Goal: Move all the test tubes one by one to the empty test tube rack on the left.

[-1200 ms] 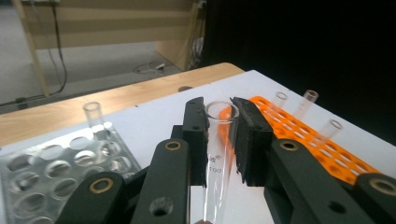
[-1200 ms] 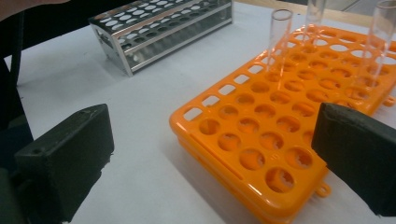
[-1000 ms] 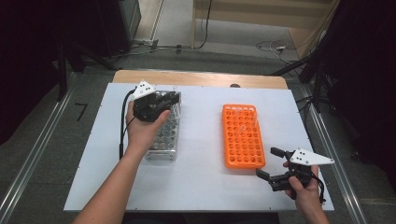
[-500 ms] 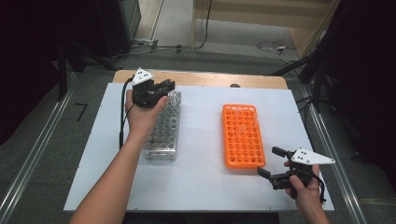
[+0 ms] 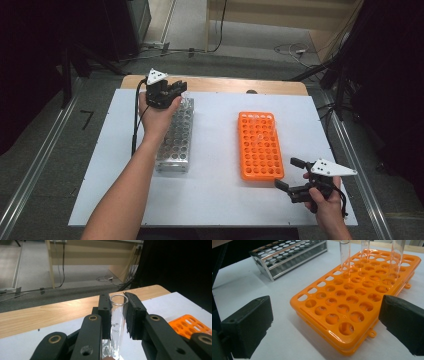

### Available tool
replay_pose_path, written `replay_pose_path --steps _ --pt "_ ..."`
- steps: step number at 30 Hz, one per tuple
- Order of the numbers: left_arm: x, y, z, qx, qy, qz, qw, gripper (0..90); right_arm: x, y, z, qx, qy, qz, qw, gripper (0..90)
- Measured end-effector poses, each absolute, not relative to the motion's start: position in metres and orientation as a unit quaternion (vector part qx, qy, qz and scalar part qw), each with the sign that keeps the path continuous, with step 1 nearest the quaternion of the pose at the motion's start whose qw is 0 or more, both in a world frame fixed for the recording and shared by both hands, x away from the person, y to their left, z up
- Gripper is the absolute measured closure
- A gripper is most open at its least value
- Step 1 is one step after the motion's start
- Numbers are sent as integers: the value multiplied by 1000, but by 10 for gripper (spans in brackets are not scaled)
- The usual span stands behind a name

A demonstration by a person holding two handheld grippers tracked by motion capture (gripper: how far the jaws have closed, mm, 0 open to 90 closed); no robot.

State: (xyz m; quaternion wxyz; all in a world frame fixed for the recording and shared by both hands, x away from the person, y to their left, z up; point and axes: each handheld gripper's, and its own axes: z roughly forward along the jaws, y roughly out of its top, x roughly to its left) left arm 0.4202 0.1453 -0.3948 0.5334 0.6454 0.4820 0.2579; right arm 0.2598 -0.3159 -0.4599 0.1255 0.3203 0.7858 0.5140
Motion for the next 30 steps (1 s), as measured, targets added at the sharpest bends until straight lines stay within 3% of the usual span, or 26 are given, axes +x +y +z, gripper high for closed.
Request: replay_pose_path --steps 12,30 --pt "432 137 -406 643 493 277 517 760 260 -318 -460 321 783 519 123 0" --pt "431 122 -427 685 496 278 456 759 261 -316 -460 321 785 517 120 0"
